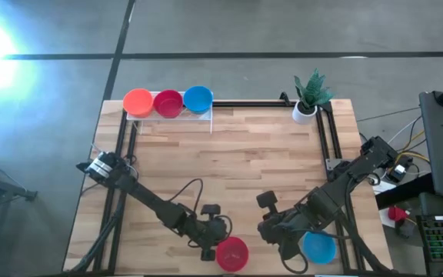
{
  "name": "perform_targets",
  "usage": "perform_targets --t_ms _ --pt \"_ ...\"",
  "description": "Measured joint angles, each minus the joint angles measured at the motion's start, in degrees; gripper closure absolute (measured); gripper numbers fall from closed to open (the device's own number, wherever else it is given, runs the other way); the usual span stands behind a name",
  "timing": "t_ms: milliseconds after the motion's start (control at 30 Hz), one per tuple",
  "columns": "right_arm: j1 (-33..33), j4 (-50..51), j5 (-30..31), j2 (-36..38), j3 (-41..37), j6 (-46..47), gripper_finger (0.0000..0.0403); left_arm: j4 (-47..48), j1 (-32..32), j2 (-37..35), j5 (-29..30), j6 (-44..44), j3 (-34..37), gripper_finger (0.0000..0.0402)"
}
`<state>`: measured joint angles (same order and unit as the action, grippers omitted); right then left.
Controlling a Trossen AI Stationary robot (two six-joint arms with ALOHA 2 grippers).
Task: Pick & Place Mini bowls
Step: Stack the red bowl on top of the red bowl on the shelf
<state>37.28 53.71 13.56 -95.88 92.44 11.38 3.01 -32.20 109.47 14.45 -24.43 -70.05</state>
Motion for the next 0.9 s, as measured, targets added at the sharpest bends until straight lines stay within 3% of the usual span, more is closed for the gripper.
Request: perform_targets --t_ms 533,733,900 --pt "0.0 0.0 0.0 0.0 0.0 0.0 0.0394 -1.2 0.2 4.4 -3.0 -3.1 0.1 0.0329" --pt "0.0 0.0 0.0 0.0 0.0 0.0 0.0394 -1.2 0.6 3.5 -2.8 -2.0 0.0 0.0392" --pt "0.0 0.0 0.0 0.0 0.0 0.0 0.0394 1.3 1.9 1.9 -2.7 -1.8 0.0 0.0399"
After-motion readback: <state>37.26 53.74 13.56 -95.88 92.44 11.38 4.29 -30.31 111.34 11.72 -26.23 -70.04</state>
